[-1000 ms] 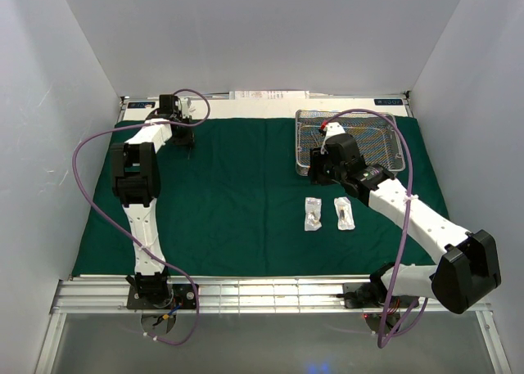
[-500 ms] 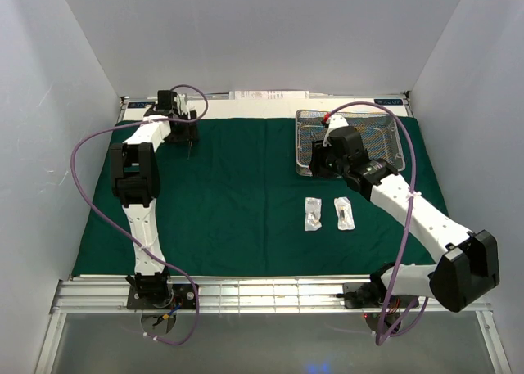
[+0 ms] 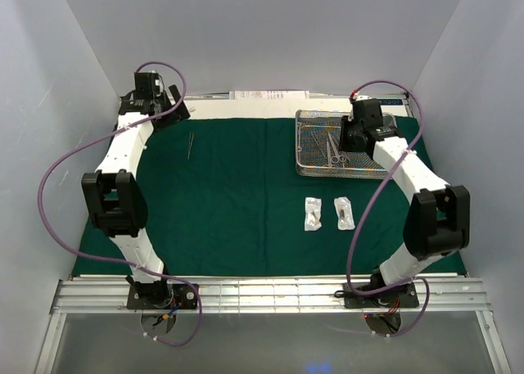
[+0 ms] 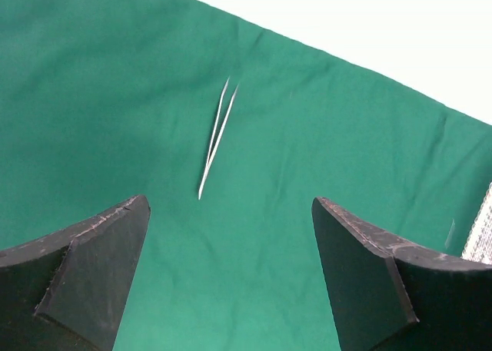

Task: Open and lay out the surgical kit
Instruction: Pick up the medical item from the container, then place the medical item in the surgical kit.

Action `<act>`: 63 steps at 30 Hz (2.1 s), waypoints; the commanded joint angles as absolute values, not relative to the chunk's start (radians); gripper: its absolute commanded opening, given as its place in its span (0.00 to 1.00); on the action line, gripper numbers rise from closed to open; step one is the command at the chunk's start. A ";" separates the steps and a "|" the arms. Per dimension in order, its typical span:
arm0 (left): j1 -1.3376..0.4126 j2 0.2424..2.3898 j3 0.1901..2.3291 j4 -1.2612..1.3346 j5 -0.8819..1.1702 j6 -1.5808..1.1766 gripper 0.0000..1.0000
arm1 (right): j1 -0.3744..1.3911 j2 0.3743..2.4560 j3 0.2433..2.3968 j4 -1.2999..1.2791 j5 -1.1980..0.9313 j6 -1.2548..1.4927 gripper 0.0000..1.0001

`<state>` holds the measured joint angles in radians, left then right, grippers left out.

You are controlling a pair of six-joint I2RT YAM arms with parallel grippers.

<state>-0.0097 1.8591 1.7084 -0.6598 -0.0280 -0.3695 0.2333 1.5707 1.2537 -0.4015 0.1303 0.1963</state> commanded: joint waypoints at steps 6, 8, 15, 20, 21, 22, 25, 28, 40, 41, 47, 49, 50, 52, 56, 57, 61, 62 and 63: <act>-0.035 1.672 1.517 -0.735 -0.015 -0.456 0.98 | 0.225 1.799 1.402 -0.290 0.019 0.069 0.22; -0.038 1.649 1.491 -0.735 -0.011 -0.457 0.98 | 0.227 1.845 1.414 -0.264 -0.024 0.051 0.22; -0.040 1.623 1.454 -0.736 -0.006 -0.462 0.98 | 0.229 1.963 1.447 -0.227 -0.081 0.009 0.23; -0.040 1.624 1.445 -0.735 -0.003 -0.465 0.98 | 0.235 1.999 1.440 -0.196 -0.077 0.014 0.25; -0.040 1.624 1.443 -0.736 -0.002 -0.466 0.98 | 0.236 1.999 1.427 -0.192 -0.074 0.014 0.25; -0.041 1.624 1.443 -0.735 -0.002 -0.466 0.98 | 0.236 1.996 1.414 -0.167 -0.075 0.012 0.25; -0.043 1.629 1.442 -0.733 -0.002 -0.466 0.98 | 0.238 1.997 1.382 -0.140 -0.061 0.011 0.26; -0.046 1.632 1.440 -0.733 -0.002 -0.468 0.98 | 0.239 2.008 1.364 -0.133 -0.051 0.008 0.26; -0.060 1.632 1.430 -0.729 -0.002 -0.482 0.98 | 0.253 2.005 1.313 -0.124 -0.019 -0.025 0.26; -0.060 1.631 1.427 -0.729 -0.002 -0.482 0.98 | 0.253 2.005 1.309 -0.123 -0.012 -0.026 0.25; -0.066 1.623 1.427 -0.729 -0.002 -0.489 0.98 | 0.253 2.003 1.307 -0.120 0.014 -0.032 0.08; -0.069 1.618 1.434 -0.730 0.032 -0.494 0.98 | 0.253 1.987 1.319 -0.118 0.018 -0.032 0.08; -0.069 1.617 1.439 -0.730 0.032 -0.503 0.97 | 0.253 1.979 1.327 -0.127 0.012 -0.034 0.08; -0.077 1.615 1.460 -0.744 0.028 -0.514 0.97 | 0.256 1.944 1.354 -0.146 -0.015 -0.037 0.08; -0.092 1.615 1.505 -0.775 0.020 -0.558 0.97 | 0.276 1.856 1.365 -0.150 -0.006 -0.034 0.08; -0.103 1.615 1.515 -0.790 0.018 -0.581 0.97 | 0.288 1.821 1.367 -0.153 -0.005 -0.032 0.08; -0.149 1.614 1.569 -0.819 0.015 -0.652 0.95 | 0.336 1.735 1.359 -0.167 0.104 -0.012 0.08; -0.178 1.609 1.584 -0.819 0.015 -0.667 0.95 | 0.348 1.695 1.342 -0.167 0.129 -0.006 0.08; -0.192 1.609 1.592 -0.819 0.015 -0.692 0.94 | 0.376 1.678 1.330 -0.163 0.167 0.006 0.08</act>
<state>-0.1390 1.6752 1.5360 -0.8013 0.0078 -0.6109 0.3168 1.7782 1.3277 -0.1787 0.0601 -0.0124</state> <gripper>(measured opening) 0.948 0.080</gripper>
